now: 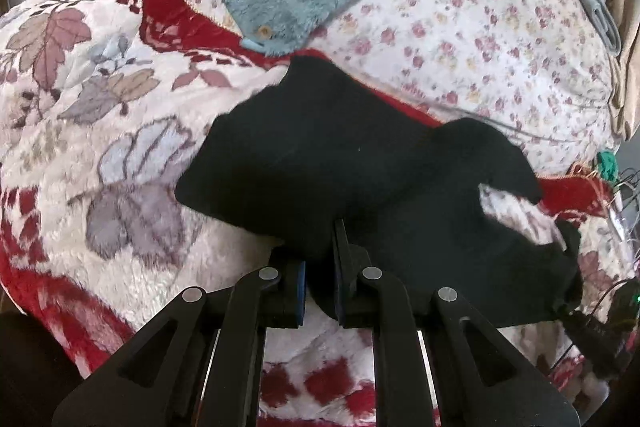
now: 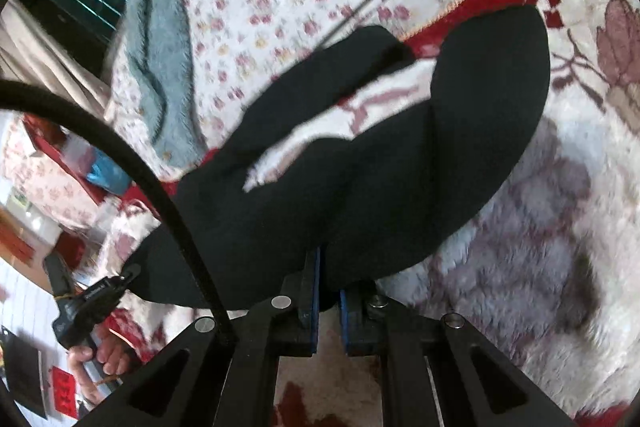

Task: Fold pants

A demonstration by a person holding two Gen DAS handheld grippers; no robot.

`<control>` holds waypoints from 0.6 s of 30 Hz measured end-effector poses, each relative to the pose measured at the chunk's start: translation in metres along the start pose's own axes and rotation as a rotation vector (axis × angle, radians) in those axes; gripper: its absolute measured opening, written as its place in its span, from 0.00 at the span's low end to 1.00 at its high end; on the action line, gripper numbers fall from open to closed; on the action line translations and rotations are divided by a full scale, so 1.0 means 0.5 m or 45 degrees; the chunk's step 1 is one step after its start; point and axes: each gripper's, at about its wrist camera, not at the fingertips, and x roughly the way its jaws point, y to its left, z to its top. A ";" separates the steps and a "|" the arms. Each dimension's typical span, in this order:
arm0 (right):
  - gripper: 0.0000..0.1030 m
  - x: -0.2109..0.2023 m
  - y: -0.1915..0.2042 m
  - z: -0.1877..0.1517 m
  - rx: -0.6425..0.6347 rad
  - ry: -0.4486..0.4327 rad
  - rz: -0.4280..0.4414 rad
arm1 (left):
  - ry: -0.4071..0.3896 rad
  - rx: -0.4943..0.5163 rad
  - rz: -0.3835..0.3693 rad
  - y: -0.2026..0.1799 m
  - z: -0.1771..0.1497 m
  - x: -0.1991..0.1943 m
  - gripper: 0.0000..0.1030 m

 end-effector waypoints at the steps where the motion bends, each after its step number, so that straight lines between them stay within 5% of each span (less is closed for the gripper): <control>1: 0.07 0.002 -0.005 0.000 0.022 0.002 0.009 | -0.004 0.014 0.017 -0.003 -0.005 0.002 0.10; 7: 0.18 0.001 0.001 0.013 0.019 0.037 0.022 | 0.012 0.019 0.035 -0.008 -0.010 -0.005 0.18; 11: 0.32 -0.013 0.012 0.018 -0.026 0.033 0.012 | 0.015 -0.010 0.084 0.009 -0.011 -0.038 0.43; 13: 0.39 -0.022 0.015 0.017 -0.056 0.040 -0.025 | -0.007 -0.012 0.099 0.014 -0.012 -0.062 0.43; 18: 0.39 -0.061 0.008 0.023 -0.118 0.027 -0.133 | -0.090 0.013 0.115 -0.008 -0.013 -0.122 0.43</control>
